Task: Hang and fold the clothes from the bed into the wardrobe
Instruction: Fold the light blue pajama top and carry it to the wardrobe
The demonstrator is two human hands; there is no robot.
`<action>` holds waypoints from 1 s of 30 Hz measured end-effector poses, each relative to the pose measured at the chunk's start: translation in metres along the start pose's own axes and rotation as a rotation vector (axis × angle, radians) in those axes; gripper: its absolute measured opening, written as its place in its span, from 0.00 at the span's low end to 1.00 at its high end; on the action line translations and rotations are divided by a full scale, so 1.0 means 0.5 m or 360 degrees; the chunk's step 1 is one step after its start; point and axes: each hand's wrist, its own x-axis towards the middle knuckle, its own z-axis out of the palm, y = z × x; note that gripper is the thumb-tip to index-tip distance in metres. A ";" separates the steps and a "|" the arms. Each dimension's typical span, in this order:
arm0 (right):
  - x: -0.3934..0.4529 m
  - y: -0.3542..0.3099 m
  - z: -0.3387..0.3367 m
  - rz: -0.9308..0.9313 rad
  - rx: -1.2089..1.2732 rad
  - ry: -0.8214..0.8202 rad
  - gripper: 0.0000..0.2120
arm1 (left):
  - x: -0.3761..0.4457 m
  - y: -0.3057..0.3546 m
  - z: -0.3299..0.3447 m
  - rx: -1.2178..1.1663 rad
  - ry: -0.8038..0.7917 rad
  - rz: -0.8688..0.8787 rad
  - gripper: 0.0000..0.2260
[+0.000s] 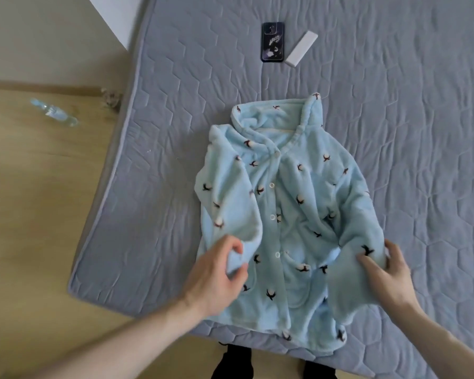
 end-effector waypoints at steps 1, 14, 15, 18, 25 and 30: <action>-0.016 -0.009 0.000 -0.0036 0.0099 0.0000 0.17 | -0.025 -0.007 0.027 -0.0012 -0.0068 -0.0076 0.12; -0.135 0.044 0.115 -0.0829 -0.0970 -0.0501 0.31 | -0.130 -0.126 0.146 0.0418 -0.1093 -0.0396 0.09; -0.134 0.046 0.128 -0.0775 -0.0994 -0.0552 0.33 | -0.122 -0.124 0.144 0.0363 -0.0978 -0.0486 0.09; -0.123 0.040 0.141 -0.0639 -0.0962 -0.0487 0.33 | -0.094 -0.120 0.137 0.0233 -0.0703 -0.0630 0.06; -0.184 0.023 0.232 -0.0930 -0.1512 -0.0898 0.30 | -0.057 -0.136 0.135 -0.0022 -0.0267 -0.0968 0.13; -0.194 0.064 0.277 -0.0691 -0.1433 -0.1475 0.28 | -0.077 -0.142 0.170 -0.0139 -0.0308 -0.1067 0.12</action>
